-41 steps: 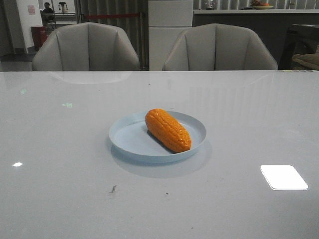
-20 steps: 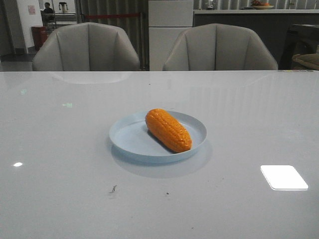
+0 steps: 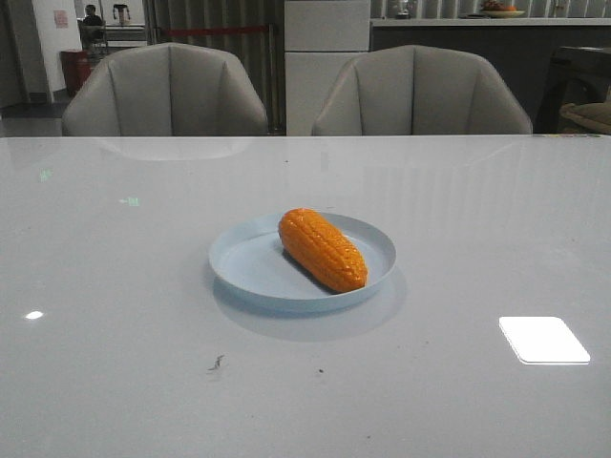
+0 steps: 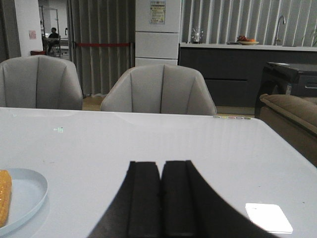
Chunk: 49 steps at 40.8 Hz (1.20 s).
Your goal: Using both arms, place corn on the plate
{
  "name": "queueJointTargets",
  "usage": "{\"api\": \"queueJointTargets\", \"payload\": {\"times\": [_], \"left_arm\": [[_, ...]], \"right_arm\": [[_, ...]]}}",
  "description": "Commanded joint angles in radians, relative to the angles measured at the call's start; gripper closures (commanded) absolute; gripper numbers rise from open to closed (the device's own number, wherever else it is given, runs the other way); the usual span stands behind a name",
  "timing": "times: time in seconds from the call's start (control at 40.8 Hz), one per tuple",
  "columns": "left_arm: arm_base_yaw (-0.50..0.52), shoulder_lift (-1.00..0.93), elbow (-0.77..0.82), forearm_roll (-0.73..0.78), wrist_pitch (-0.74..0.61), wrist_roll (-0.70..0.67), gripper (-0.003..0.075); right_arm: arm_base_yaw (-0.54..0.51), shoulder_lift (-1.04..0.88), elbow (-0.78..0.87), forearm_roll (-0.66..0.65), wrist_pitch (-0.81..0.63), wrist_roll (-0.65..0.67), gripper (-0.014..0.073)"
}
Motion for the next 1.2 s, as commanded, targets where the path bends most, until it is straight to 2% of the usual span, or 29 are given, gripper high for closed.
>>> {"api": "queueJointTargets", "payload": {"times": [0.0, 0.098, 0.368, 0.613, 0.735, 0.858, 1.176], "left_arm": [[0.0, -0.016, 0.039, -0.009, -0.083, -0.007, 0.0624], [0.0, -0.016, 0.039, -0.009, -0.083, -0.007, 0.0624], [0.0, -0.016, 0.039, -0.009, -0.083, -0.007, 0.0624], [0.0, -0.016, 0.039, -0.009, -0.083, -0.007, 0.0624], [0.0, -0.016, 0.039, -0.009, -0.083, -0.007, 0.0624], [0.0, -0.016, 0.039, -0.009, -0.083, -0.007, 0.0624], [0.0, -0.016, 0.039, -0.009, -0.083, -0.007, 0.0624]], "right_arm": [[-0.003, -0.069, -0.021, 0.002, 0.019, 0.0, 0.0537], [0.01, -0.064, -0.021, 0.002, 0.056, 0.0, 0.0537], [0.132, -0.065, -0.021, 0.011, 0.116, 0.0, 0.0537], [0.132, -0.064, -0.021, 0.018, 0.116, 0.0, 0.0537], [0.129, -0.064, -0.021, 0.131, 0.116, -0.029, 0.0537], [0.13, -0.064, -0.021, 0.141, 0.131, -0.081, 0.0537], [0.068, -0.064, -0.021, 0.193, 0.181, -0.082, 0.0537]]}}
